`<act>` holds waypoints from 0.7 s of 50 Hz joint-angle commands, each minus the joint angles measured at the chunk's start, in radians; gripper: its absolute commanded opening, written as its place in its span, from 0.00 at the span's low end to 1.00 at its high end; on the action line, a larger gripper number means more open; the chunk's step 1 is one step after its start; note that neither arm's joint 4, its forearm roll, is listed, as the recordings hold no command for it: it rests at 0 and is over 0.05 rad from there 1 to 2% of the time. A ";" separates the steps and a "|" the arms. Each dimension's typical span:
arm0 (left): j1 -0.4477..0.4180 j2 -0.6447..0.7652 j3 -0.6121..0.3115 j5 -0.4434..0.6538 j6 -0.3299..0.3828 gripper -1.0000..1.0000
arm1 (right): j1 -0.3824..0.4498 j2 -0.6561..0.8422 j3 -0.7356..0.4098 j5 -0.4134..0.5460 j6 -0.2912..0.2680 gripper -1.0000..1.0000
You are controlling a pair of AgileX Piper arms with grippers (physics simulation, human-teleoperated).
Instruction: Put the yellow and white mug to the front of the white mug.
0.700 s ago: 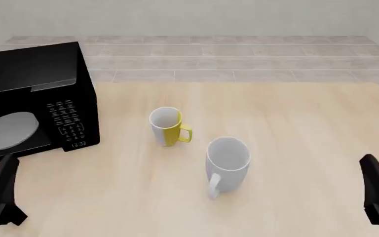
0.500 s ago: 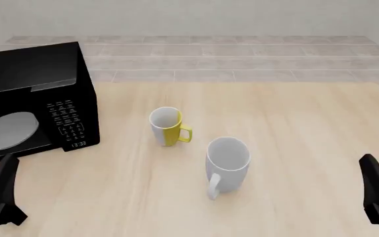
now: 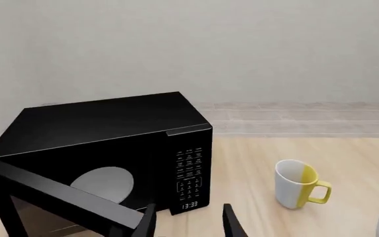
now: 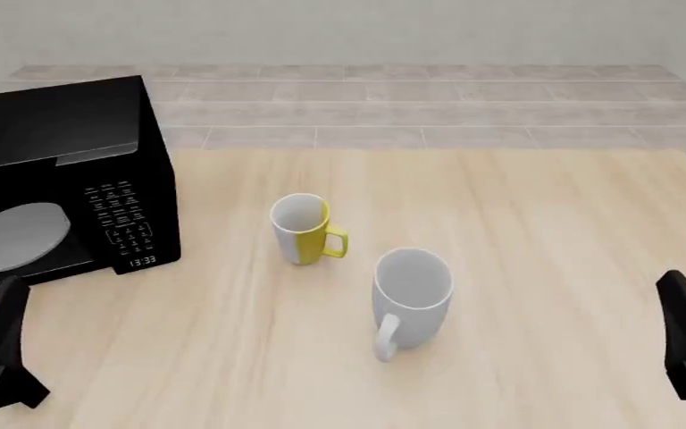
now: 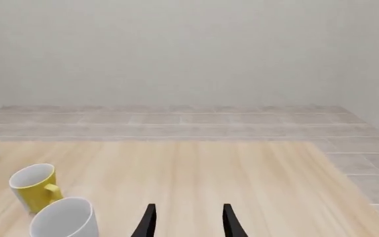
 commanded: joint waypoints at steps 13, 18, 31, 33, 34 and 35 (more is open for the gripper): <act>0.024 0.000 0.010 -0.008 -0.003 1.00 | 0.210 0.370 -0.323 0.037 -0.047 1.00; 0.024 0.000 0.011 -0.009 -0.003 1.00 | 0.248 0.432 -0.410 0.077 -0.059 1.00; 0.025 -0.001 0.003 -0.001 -0.003 1.00 | 0.373 0.687 -0.630 0.205 -0.080 1.00; 0.025 -0.001 0.010 -0.007 -0.003 1.00 | 0.384 0.718 -0.659 0.225 -0.106 1.00; 0.025 0.000 0.011 -0.010 -0.003 1.00 | 0.382 0.741 -0.698 0.254 -0.124 1.00; 0.025 0.000 0.012 -0.010 -0.003 1.00 | 0.382 0.741 -0.698 0.255 -0.124 1.00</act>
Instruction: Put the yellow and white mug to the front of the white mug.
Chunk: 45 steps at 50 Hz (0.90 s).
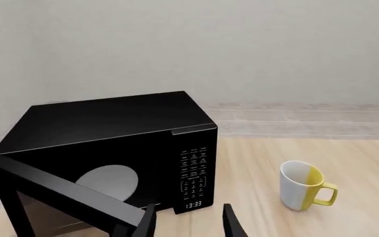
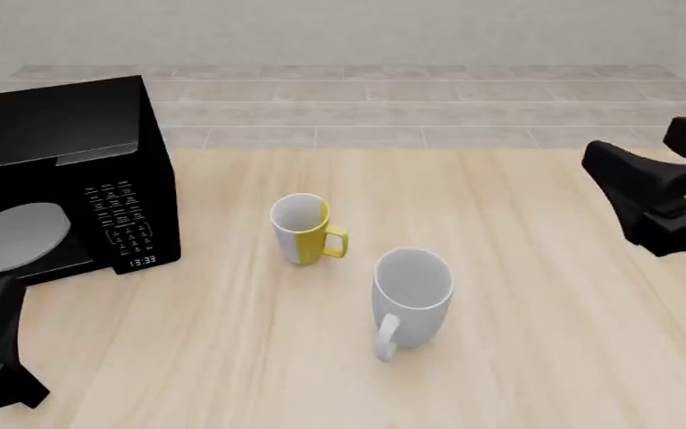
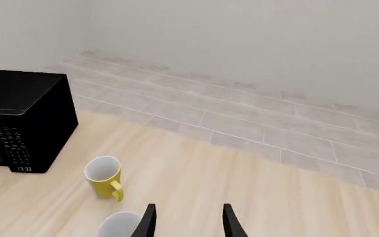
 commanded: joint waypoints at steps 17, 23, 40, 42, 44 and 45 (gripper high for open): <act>0.001 0.000 0.000 0.000 0.001 1.00 | 0.118 0.427 -0.507 0.350 -0.144 1.00; 0.001 0.004 -0.007 0.003 0.001 1.00 | 0.133 0.492 -0.591 0.413 -0.167 1.00; 0.001 0.001 -0.001 0.000 0.001 1.00 | 0.154 0.672 -0.791 0.538 -0.213 1.00; 0.001 0.001 -0.001 0.000 0.001 1.00 | 0.171 0.698 -0.819 0.558 -0.210 1.00; 0.001 0.001 -0.001 0.000 0.001 1.00 | 0.179 0.713 -0.831 0.572 -0.211 1.00; 0.001 0.001 -0.001 0.000 0.001 1.00 | 0.181 0.723 -0.841 0.578 -0.210 1.00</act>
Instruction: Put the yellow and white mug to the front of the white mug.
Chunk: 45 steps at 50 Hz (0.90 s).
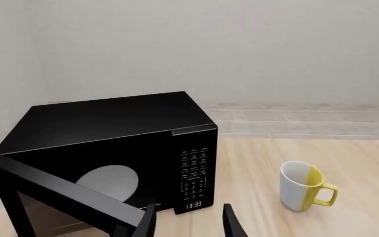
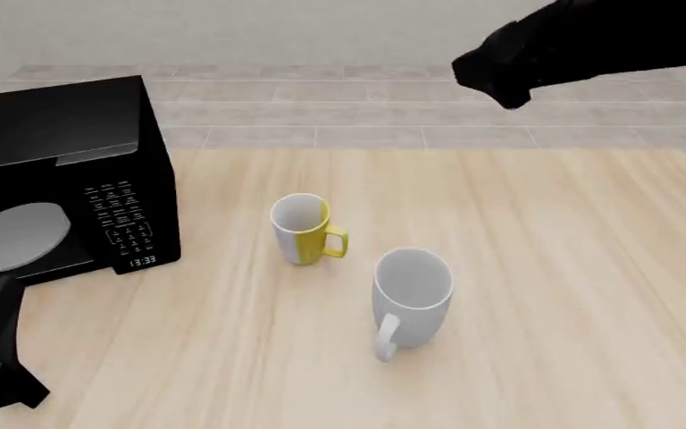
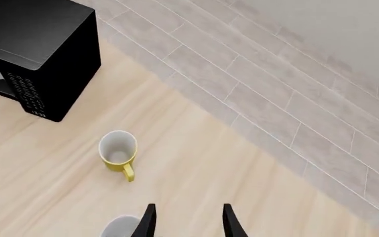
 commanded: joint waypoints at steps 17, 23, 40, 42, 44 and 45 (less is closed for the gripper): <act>0.000 0.000 0.005 -0.005 0.001 1.00 | 0.120 0.248 -0.275 0.193 -0.007 1.00; 0.000 0.000 0.005 -0.005 0.001 1.00 | 0.155 0.300 -0.330 0.227 0.006 1.00; 0.000 0.000 0.005 -0.005 0.001 1.00 | 0.203 0.411 -0.441 0.289 0.022 1.00; 0.000 0.000 0.005 -0.005 0.000 1.00 | 0.205 0.424 -0.443 0.288 0.023 1.00; 0.000 0.000 0.005 -0.005 0.000 1.00 | 0.207 0.426 -0.442 0.287 0.022 1.00; 0.000 0.000 0.005 -0.005 0.001 1.00 | 0.205 0.433 -0.441 0.286 0.024 1.00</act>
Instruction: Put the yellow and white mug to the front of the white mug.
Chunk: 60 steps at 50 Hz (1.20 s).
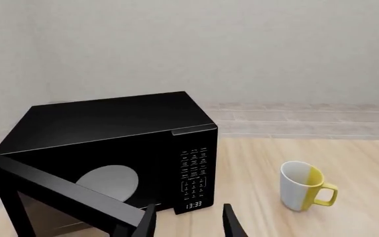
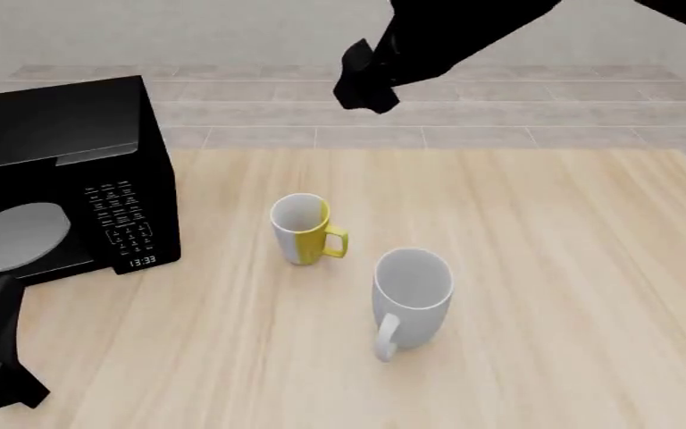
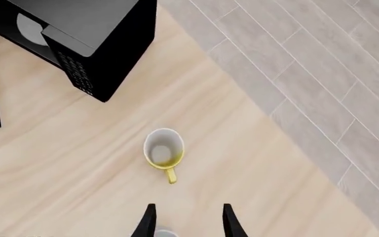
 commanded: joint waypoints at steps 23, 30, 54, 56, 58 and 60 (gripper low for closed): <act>0.000 0.000 0.004 -0.005 0.000 1.00 | 0.025 0.156 -0.056 0.002 0.021 1.00; 0.000 0.000 0.004 -0.005 0.000 1.00 | 0.022 0.183 -0.057 -0.005 0.024 1.00; 0.000 0.000 0.004 -0.005 0.001 1.00 | 0.008 0.248 -0.038 -0.036 0.045 1.00; 0.000 0.000 0.004 -0.005 0.001 1.00 | 0.003 0.254 -0.033 -0.035 0.043 1.00; 0.000 0.000 0.004 -0.005 0.001 1.00 | 0.001 0.258 -0.030 -0.039 0.042 1.00; 0.000 0.000 0.004 -0.005 0.001 1.00 | 0.001 0.262 -0.027 -0.041 0.045 1.00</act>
